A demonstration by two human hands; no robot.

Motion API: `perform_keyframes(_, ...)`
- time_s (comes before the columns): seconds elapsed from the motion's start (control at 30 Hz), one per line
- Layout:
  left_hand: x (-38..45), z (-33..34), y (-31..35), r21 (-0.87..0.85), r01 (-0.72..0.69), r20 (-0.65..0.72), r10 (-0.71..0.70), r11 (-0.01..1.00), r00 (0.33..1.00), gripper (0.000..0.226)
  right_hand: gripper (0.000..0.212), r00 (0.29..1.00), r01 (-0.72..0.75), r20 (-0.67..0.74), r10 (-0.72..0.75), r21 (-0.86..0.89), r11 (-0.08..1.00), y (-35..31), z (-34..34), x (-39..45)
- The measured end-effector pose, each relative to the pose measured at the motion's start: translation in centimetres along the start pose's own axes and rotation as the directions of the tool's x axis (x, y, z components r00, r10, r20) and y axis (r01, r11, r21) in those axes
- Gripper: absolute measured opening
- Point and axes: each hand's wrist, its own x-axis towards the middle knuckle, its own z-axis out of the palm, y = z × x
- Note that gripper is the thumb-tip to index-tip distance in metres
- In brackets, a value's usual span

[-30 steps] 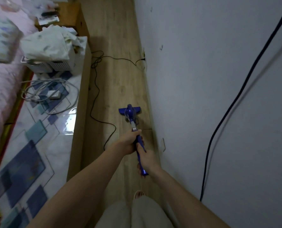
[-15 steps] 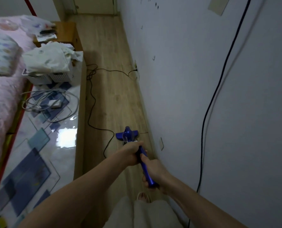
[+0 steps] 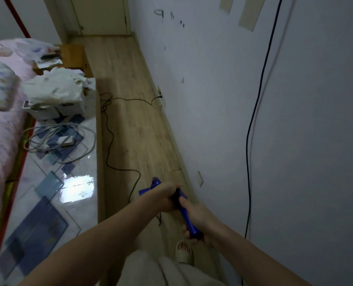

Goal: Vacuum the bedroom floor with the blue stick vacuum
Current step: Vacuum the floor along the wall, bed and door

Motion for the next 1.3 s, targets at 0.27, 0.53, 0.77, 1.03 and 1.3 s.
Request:
perform_keyframes(0.27,1.0,-1.8,2.3,-0.051,-0.111,-0.014,0.11,0.993,0.994,0.02,0.05,1.0,0.017,0.003,-0.017,-0.016,1.0,-1.4,1.8,4.2)
perform_keyframes(0.53,5.9,-1.2,8.5,-0.056,-0.215,-0.091,0.209,0.975,0.974,0.04,0.048,0.998,0.041,0.058,-0.039,-0.039,0.998,-5.3,0.6,12.4)
perform_keyframes(0.77,10.2,-0.9,16.9,-0.14,-0.296,-0.128,0.279,0.945,0.952,0.035,0.037,0.988,0.097,0.13,-0.088,-0.061,0.993,-12.6,-0.6,19.4)
perform_keyframes(1.03,14.2,-0.7,23.6,-0.144,-0.357,-0.217,0.323,0.923,0.921,0.015,0.048,0.987,0.111,0.128,-0.094,-0.129,0.985,-17.4,-0.7,26.5)
perform_keyframes(1.3,14.3,-1.0,24.9,-0.134,-0.372,-0.217,0.339,0.919,0.915,0.022,0.04,0.985,0.139,0.126,-0.121,-0.145,0.98,-18.8,-0.7,26.8)
